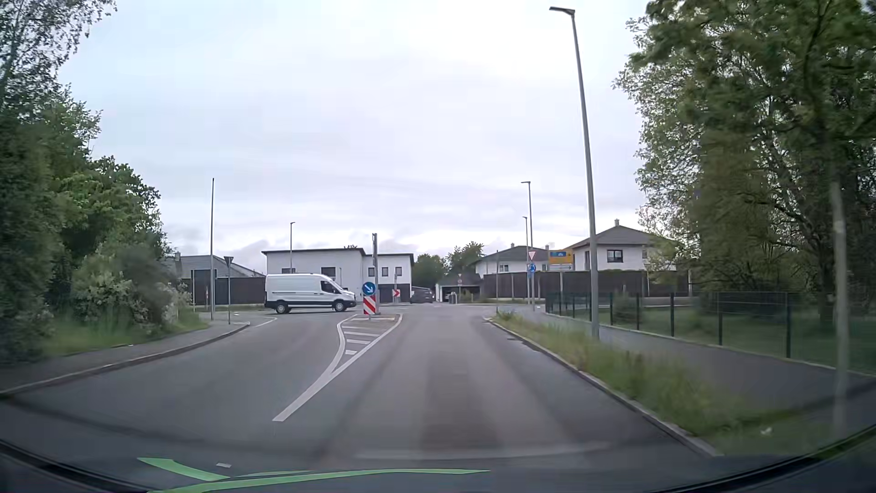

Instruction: Follow the waypoints while adhering to traffic rules and regulations

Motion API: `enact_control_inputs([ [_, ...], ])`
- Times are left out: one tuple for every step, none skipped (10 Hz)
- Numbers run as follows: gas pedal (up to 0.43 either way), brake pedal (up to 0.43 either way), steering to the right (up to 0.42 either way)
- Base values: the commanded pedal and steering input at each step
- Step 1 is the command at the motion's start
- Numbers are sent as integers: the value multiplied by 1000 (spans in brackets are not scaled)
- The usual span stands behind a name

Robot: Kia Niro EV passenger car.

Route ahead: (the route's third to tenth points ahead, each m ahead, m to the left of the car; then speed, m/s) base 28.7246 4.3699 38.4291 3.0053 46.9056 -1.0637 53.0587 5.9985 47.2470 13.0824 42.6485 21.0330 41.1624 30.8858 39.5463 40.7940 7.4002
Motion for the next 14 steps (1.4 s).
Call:
enact_control_inputs([
  [0, 0, 2],
  [0, 0, 2],
  [0, 0, 2],
  [0, 0, 2],
  [0, 0, 2],
  [0, 0, 1],
  [0, 0, 1],
  [0, 0, 2],
  [0, 0, 1],
  [0, 0, 1],
  [0, 0, 1],
  [0, 0, 1],
  [0, 0, 1],
  [0, 0, 1],
])
